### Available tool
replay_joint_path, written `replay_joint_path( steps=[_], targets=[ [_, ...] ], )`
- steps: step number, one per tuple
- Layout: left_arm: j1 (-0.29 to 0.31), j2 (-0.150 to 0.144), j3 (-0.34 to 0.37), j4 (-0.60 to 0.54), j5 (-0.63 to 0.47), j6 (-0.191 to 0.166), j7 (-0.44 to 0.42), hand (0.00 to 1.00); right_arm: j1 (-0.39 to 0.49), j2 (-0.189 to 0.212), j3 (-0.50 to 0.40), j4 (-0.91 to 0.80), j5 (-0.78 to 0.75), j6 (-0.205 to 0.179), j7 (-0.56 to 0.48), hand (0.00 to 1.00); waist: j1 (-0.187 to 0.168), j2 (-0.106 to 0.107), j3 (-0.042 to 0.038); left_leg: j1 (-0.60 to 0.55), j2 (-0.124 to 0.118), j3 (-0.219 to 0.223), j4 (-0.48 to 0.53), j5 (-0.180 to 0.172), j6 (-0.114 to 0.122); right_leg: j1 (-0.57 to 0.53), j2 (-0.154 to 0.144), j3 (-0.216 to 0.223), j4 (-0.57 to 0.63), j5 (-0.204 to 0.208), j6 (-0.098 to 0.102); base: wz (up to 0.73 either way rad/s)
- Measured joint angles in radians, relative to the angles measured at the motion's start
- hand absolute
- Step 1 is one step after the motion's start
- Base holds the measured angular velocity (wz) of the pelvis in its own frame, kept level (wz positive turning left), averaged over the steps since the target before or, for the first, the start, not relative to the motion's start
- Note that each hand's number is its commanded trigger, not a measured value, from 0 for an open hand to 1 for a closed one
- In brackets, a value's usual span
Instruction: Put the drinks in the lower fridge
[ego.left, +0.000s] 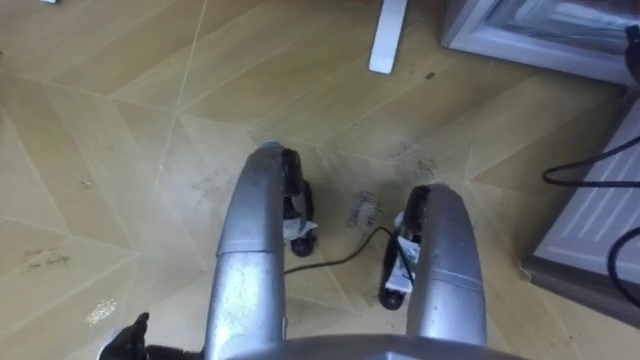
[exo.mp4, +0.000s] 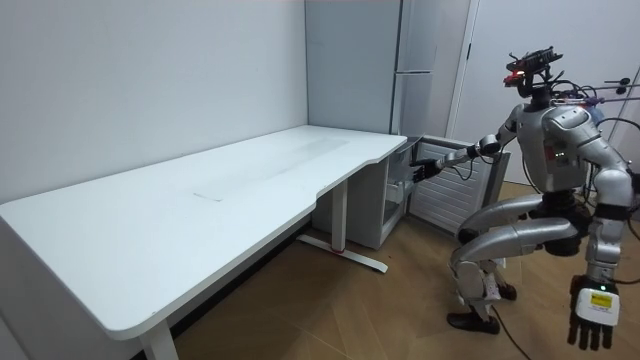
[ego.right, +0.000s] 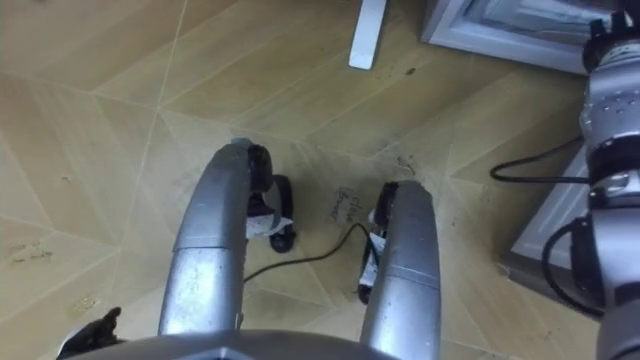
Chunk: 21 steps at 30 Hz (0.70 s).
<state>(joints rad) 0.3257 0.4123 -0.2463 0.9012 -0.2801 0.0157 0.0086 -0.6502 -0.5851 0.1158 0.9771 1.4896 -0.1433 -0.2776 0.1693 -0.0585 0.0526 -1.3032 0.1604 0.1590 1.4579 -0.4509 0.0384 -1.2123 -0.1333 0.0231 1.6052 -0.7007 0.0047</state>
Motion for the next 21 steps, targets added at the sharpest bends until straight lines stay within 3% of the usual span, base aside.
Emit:
replay_joint_path(
  steps=[11, 19, 21],
  targets=[
    [0.031, -0.001, -0.009, -0.022, 0.008, -0.002, -0.015, 0.0, 0.002, 0.001, 0.01, -0.01, -0.011, 0.001, -0.037, 0.0, 0.017, 0.005, -0.0005, 0.062, -0.028, -0.022, -0.12, 0.034, -0.003, 0.089, -0.006, -0.04, -0.14, 0.046, -0.003, 0.03],
    [0.061, 0.0, 0.007, -0.072, 0.006, -0.016, -0.014, 0.0, -0.037, 0.002, 0.043, -0.11, -0.083, 0.002, 0.0, 0.0, 0.041, 0.009, -0.0014, 0.134, -0.051, -0.028, -0.2, 0.044, -0.002, 0.176, -0.026, -0.067, -0.229, 0.049, -0.004, 0.09],
    [0.063, 0.002, 0.007, -0.081, 0.005, -0.022, -0.008, 0.0, -0.027, 0.013, 0.052, -0.09, -0.083, -0.016, -0.031, 0.0, 0.05, 0.011, -0.0003, 0.147, -0.052, -0.041, -0.218, 0.048, -0.004, 0.203, -0.031, -0.092, -0.254, 0.051, -0.008, 0.14]
  ],
)
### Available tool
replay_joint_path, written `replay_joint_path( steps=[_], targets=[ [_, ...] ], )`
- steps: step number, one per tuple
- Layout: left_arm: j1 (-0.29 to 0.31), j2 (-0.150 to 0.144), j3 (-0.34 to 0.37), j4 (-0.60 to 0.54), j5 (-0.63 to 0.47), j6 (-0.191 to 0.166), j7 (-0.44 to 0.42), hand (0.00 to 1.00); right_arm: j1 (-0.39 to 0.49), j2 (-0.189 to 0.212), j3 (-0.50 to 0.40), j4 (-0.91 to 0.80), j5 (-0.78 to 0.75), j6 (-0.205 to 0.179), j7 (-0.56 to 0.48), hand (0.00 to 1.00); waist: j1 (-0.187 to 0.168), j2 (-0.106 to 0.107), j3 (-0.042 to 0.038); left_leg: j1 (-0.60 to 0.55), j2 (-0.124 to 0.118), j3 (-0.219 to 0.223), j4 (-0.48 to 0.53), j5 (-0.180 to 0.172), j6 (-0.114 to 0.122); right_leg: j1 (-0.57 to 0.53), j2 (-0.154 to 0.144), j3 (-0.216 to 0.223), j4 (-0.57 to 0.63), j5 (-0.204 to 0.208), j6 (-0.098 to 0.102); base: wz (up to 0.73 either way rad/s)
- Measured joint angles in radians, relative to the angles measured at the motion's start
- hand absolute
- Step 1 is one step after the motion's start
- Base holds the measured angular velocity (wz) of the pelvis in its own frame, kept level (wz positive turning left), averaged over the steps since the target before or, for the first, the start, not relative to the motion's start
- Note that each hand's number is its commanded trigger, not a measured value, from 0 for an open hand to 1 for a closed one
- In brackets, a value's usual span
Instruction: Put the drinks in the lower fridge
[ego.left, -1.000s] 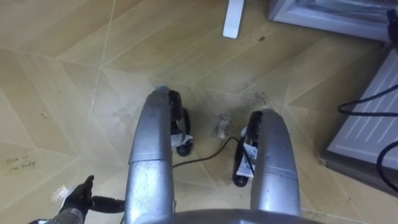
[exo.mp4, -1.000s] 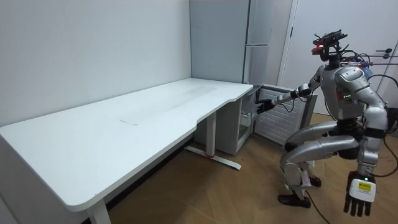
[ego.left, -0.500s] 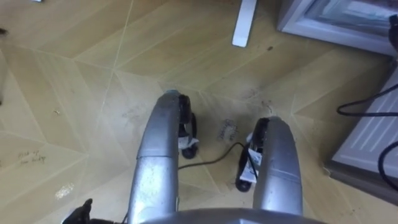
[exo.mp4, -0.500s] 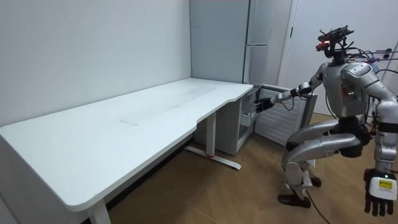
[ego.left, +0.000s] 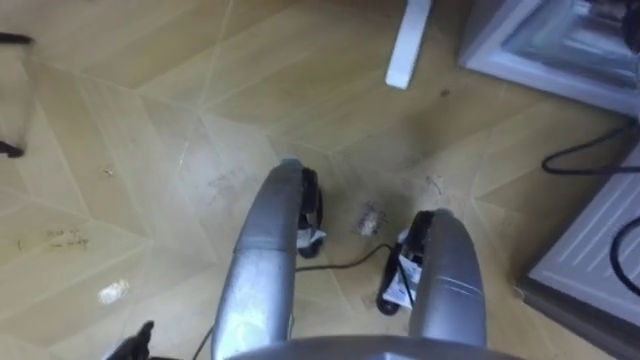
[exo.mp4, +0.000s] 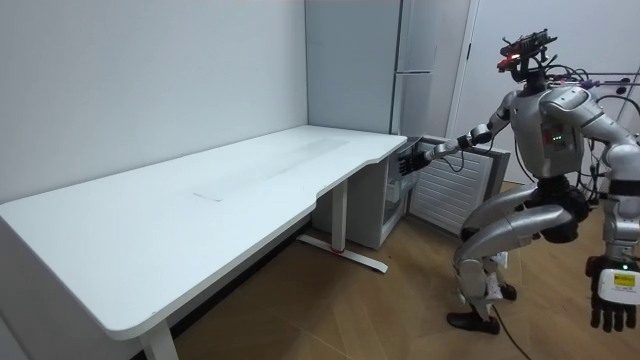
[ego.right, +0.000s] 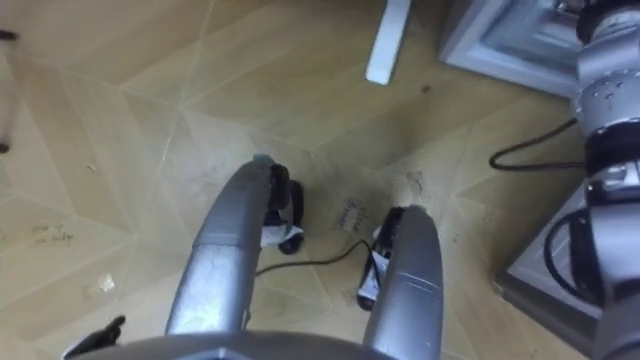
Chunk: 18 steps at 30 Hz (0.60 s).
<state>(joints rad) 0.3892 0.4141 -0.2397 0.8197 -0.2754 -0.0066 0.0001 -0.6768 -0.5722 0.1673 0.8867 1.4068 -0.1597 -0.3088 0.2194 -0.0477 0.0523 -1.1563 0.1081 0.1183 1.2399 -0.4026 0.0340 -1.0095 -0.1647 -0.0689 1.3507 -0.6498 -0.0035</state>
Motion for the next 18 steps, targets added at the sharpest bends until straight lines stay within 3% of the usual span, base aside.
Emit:
replay_joint_path(
  steps=[5, 7, 18],
  targets=[
    [0.023, 0.0, -0.002, -0.028, -0.005, 0.004, 0.003, 0.0, 0.001, 0.001, 0.0, 0.001, -0.002, -0.001, -0.002, 0.0, 0.0, 0.001, 0.0004, 0.001, -0.002, -0.007, -0.014, 0.005, -0.001, 0.007, -0.004, -0.012, -0.019, 0.006, -0.001, 0.03],
    [0.023, 0.002, -0.003, -0.029, -0.004, 0.004, 0.003, 0.0, 0.001, -0.001, -0.002, 0.001, -0.003, -0.006, -0.012, 0.0, 0.0, 0.001, 0.0004, 0.001, -0.016, -0.007, -0.024, 0.012, -0.001, 0.006, -0.013, -0.013, -0.021, 0.007, 0.001, 0.1],
    [0.038, 0.004, -0.002, -0.055, -0.004, 0.006, 0.005, 0.0, 0.0, -0.002, -0.003, 0.0, -0.003, -0.025, -0.041, 0.0, 0.003, 0.001, 0.0005, 0.006, -0.033, -0.009, -0.062, 0.042, -0.005, 0.006, -0.032, -0.022, -0.03, 0.014, -0.005, 0.07]
  ],
)
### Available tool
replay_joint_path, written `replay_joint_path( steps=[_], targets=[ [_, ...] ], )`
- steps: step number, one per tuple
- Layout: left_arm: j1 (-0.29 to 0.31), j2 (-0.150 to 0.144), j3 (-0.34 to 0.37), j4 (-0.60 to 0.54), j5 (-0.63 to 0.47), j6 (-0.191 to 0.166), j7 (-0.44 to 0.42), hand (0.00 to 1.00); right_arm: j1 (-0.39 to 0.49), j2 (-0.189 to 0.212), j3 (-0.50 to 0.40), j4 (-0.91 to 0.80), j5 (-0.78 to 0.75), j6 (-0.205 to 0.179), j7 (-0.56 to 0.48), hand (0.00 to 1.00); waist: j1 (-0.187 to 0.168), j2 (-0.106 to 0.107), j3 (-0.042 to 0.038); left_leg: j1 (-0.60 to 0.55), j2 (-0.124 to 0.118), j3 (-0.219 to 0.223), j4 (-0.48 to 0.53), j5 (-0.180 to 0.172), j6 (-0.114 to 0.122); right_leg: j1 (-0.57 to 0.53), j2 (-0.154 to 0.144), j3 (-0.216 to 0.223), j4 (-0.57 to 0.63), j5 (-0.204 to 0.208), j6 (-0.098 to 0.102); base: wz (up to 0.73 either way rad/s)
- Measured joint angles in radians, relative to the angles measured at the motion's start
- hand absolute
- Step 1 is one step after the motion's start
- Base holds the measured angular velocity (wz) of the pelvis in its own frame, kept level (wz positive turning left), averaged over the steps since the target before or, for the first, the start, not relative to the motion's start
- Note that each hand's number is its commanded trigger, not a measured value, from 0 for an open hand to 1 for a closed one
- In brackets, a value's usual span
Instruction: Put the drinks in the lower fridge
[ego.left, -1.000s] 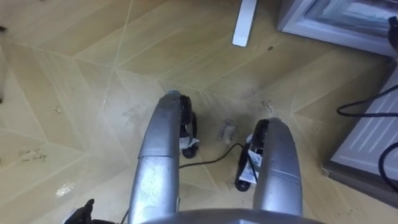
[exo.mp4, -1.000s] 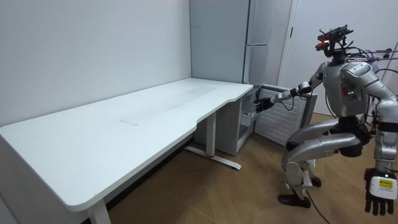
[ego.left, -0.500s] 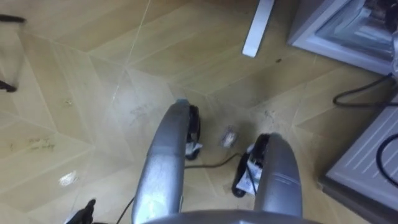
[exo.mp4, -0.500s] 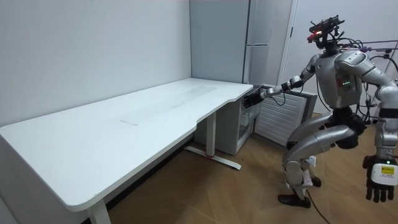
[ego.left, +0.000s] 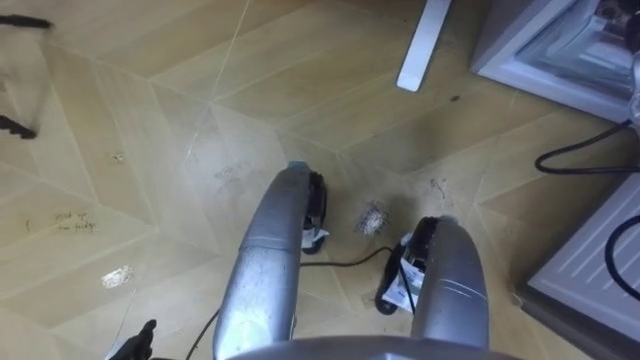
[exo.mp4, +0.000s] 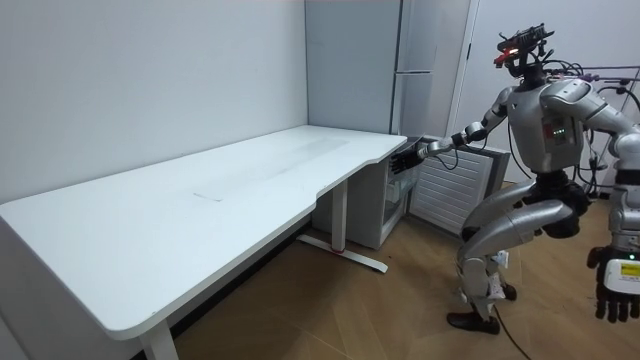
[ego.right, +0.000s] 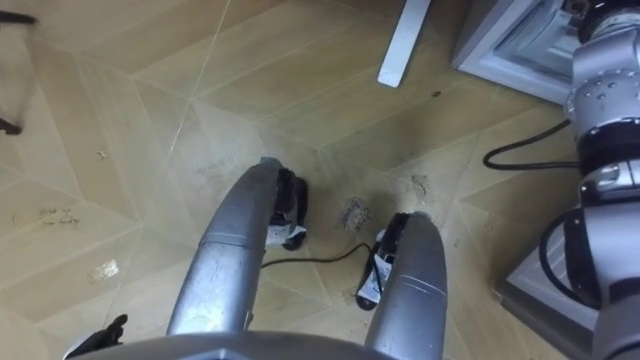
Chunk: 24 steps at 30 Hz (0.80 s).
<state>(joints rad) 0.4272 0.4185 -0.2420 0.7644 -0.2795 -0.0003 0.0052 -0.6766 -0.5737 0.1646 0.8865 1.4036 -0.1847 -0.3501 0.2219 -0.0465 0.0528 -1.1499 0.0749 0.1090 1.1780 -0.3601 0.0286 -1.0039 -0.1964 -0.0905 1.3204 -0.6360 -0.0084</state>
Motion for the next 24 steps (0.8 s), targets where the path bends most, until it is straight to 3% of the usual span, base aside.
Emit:
replay_joint_path(
  steps=[16, 24],
  targets=[
    [-0.001, 0.001, -0.035, -0.001, 0.007, -0.006, 0.013, 0.0, 0.0, 0.0, 0.022, 0.012, 0.0, 0.005, -0.013, 0.0, -0.002, -0.001, 0.0005, 0.03, -0.001, -0.005, -0.054, 0.021, -0.004, 0.034, -0.002, -0.02, -0.056, 0.02, -0.006, 0.01],
    [-0.036, 0.018, -0.035, 0.003, -0.003, -0.006, 0.003, 0.0, 0.0, 0.001, 0.041, 0.011, 0.0, 0.045, 0.03, 0.0, -0.05, -0.025, 0.0135, 0.037, -0.01, -0.02, -0.085, 0.029, -0.009, 0.046, 0.007, -0.037, -0.106, 0.037, -0.001, 0.01]
  ],
)
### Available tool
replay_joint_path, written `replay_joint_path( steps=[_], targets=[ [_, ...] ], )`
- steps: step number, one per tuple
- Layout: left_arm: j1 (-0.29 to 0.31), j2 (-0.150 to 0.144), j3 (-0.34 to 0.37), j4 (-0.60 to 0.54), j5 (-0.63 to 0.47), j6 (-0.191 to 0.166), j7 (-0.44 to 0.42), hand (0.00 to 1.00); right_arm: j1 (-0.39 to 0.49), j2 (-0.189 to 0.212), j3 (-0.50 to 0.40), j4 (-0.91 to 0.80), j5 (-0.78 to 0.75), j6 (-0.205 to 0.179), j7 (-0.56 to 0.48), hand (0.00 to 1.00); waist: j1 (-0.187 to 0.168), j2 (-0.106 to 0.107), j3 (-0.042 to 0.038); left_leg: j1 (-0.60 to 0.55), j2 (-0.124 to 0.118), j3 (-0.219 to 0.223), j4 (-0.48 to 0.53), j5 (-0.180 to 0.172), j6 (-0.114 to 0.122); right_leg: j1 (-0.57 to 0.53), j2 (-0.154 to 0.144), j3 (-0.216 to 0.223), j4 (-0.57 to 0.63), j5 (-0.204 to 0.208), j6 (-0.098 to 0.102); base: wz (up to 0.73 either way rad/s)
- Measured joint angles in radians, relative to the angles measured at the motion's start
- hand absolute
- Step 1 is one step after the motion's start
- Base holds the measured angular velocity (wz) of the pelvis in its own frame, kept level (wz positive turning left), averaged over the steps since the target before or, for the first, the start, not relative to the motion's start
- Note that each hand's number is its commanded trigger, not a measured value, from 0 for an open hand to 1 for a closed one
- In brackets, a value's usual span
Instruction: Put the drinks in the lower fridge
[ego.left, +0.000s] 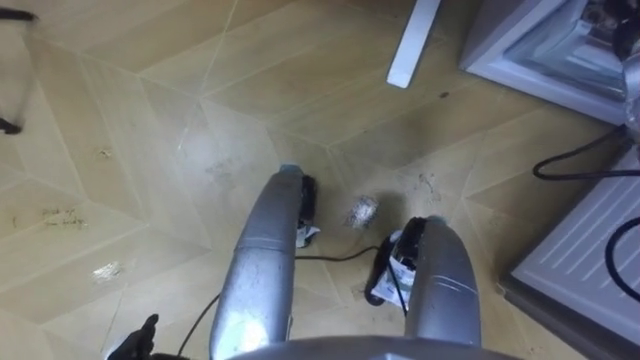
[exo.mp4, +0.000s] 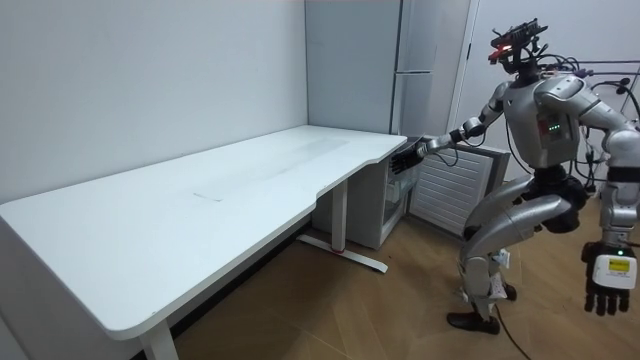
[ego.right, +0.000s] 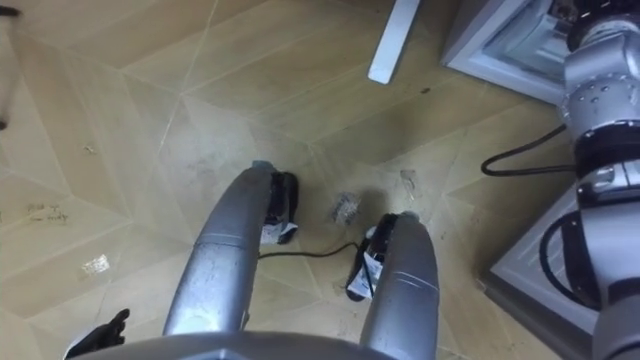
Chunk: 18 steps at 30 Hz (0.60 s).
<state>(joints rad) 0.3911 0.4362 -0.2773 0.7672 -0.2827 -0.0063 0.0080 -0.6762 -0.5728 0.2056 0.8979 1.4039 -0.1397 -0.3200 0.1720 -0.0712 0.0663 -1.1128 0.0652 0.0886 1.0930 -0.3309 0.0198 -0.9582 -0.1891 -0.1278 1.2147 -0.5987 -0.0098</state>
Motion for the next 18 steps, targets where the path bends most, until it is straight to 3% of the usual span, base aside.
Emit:
replay_joint_path(
  steps=[4, 11, 18],
  targets=[
    [-0.033, 0.025, 0.002, -0.002, -0.02, -0.003, 0.001, 0.0, 0.0, -0.011, 0.01, 0.047, 0.0, 0.028, 0.121, 0.0, -0.009, -0.007, 0.0024, 0.001, 0.016, 0.002, 0.0, -0.002, 0.003, 0.001, 0.018, 0.001, -0.017, 0.014, 0.0, -0.12],
    [-0.04, 0.027, 0.001, -0.002, -0.011, 0.003, -0.02, 0.0, 0.046, -0.013, 0.024, 0.124, -0.048, 0.032, 0.308, 0.0, -0.01, -0.003, -0.0005, 0.056, 0.03, -0.01, -0.014, -0.003, -0.004, 0.071, 0.037, -0.018, -0.058, 0.028, -0.004, -0.05],
    [-0.04, 0.022, 0.003, -0.003, -0.017, 0.024, -0.018, 0.0, 0.201, -0.013, 0.01, 0.143, -0.077, 0.054, 0.402, 0.0, -0.002, 0.003, -0.0169, 0.083, 0.026, -0.004, -0.057, 0.005, 0.005, 0.102, 0.051, -0.012, -0.123, 0.059, 0.017, -0.03]
  ],
)
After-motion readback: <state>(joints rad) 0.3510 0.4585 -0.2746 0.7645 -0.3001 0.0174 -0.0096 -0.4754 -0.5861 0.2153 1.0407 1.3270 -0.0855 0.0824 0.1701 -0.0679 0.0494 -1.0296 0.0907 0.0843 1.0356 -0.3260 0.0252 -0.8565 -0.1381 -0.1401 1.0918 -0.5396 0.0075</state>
